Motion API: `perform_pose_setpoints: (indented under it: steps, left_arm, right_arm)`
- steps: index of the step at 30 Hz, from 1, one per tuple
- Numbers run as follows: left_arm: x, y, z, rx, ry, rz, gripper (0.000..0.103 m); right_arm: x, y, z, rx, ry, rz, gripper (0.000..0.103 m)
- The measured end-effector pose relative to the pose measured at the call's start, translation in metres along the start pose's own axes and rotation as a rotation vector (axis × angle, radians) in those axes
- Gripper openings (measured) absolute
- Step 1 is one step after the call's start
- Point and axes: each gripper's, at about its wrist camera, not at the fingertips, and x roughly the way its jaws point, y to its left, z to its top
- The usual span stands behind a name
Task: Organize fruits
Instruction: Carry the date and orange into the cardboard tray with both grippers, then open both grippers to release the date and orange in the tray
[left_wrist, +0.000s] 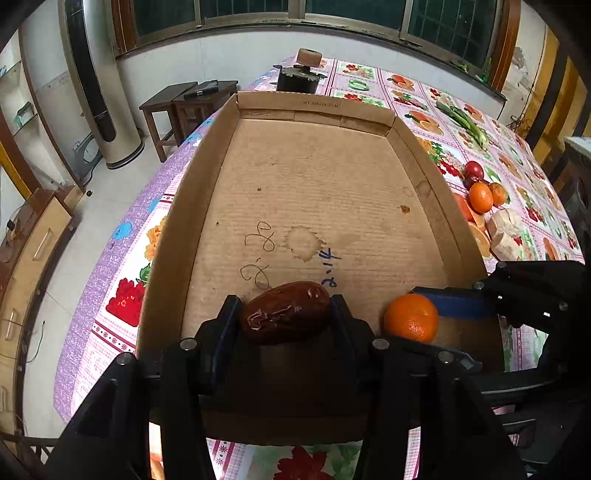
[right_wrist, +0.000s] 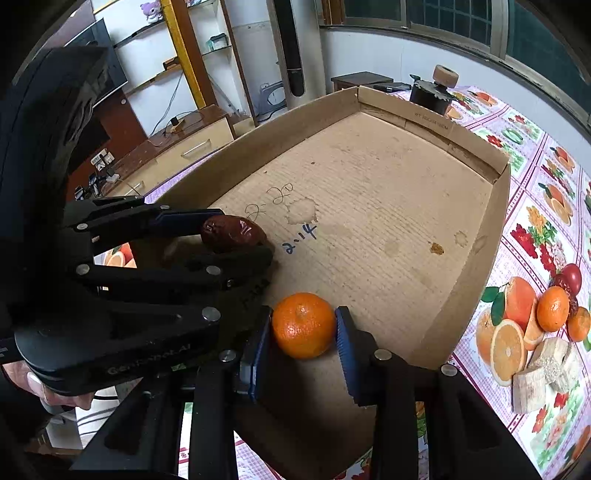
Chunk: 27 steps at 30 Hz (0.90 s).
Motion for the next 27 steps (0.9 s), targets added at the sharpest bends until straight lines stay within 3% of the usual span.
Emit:
perform_pose_setpoints:
  steps: [8, 13, 21, 27]
  left_arm:
    - [-0.011, 0.002, -0.001, -0.02, -0.007, -0.017, 0.056]
    - [-0.026, 0.001, 0.001, -0.028, -0.038, -0.026, 0.056]
    - [-0.05, -0.014, 0.0, -0.015, -0.08, -0.068, 0.056]
    - [-0.056, -0.044, -0.003, 0.032, -0.076, -0.115, 0.056]
  right_arm:
    - [-0.009, 0.002, -0.001, -0.006, -0.01, -0.018, 0.043]
    - [-0.03, 0.004, -0.008, -0.009, -0.042, -0.023, 0.044]
    - [-0.078, -0.018, -0.048, 0.091, -0.106, -0.047, 0.048]
    - [-0.114, -0.055, -0.091, 0.216, -0.131, -0.119, 0.049]
